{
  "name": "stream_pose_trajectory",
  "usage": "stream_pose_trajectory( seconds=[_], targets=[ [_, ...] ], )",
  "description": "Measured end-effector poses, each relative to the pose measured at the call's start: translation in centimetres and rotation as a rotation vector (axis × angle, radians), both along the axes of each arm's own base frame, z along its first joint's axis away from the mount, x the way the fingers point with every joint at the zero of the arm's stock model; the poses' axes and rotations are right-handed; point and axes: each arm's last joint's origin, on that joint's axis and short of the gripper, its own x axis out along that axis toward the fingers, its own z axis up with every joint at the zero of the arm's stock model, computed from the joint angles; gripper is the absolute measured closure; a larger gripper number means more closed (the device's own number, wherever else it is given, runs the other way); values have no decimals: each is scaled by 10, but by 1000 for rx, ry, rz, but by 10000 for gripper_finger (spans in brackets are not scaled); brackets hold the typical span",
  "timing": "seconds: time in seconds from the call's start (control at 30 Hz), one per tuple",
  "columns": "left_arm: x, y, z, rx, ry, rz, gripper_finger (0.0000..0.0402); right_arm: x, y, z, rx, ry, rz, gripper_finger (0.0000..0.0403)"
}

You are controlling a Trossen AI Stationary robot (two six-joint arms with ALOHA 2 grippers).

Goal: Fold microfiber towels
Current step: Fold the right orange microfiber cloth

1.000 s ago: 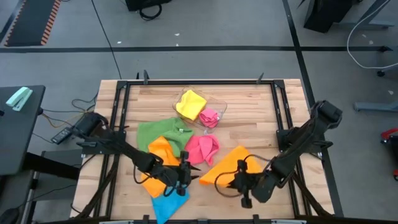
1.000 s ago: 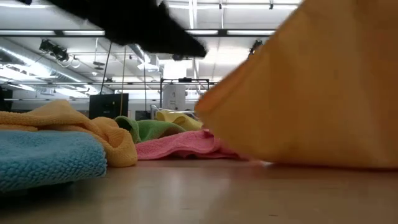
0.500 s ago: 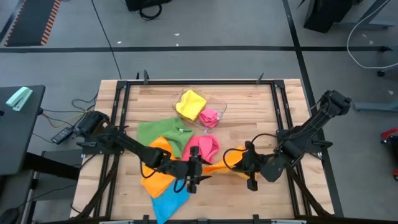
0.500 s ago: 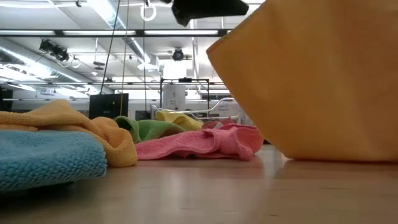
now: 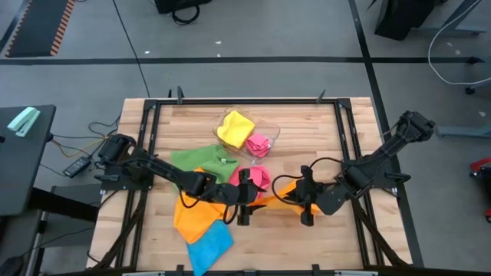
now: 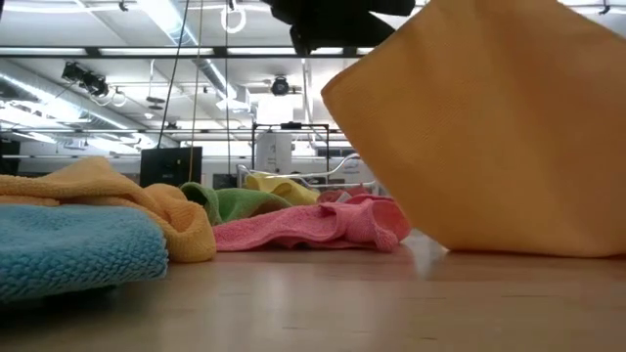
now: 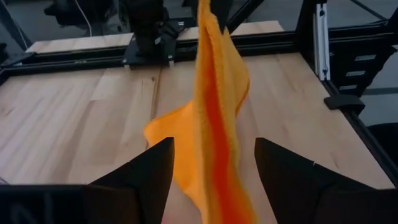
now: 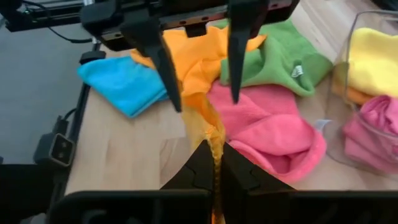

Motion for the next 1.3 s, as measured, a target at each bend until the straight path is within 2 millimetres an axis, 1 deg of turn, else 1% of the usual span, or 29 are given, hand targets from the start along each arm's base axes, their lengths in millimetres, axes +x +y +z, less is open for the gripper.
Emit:
stream_pose_trajectory(
  seconds=[0.17,0.37,0.5,0.63,0.7,0.77,0.83,0.87,0.9,1.0,1.13,1.3],
  targets=[
    [4,0,-11,21,29,0,171,3,-7,2,-27,-6,-4,388],
    [2,6,-30,86,171,16,185,1,-11,7,-33,-21,-8,388],
    [0,10,-34,85,216,31,211,-1,-12,8,-36,-17,-4,388],
    [1,10,-31,89,217,30,251,-2,-13,8,-40,-10,-4,388],
    [3,9,-25,104,231,25,281,-3,-13,7,-50,4,2,388],
    [5,8,-15,134,262,12,321,-5,-14,5,-54,35,20,388],
    [8,7,0,172,294,-9,368,-11,-17,6,-47,69,47,388],
    [10,6,8,185,300,-26,383,-14,-18,9,-38,68,58,388],
    [11,7,17,186,299,-31,388,-17,-19,12,-35,61,71,388],
    [18,9,40,178,267,-72,383,-28,-22,25,-32,15,128,388],
    [22,11,70,147,240,-134,392,-44,-28,43,31,-58,216,388],
    [21,17,93,110,255,-177,385,-63,-32,60,118,-120,376,388]
  ],
)
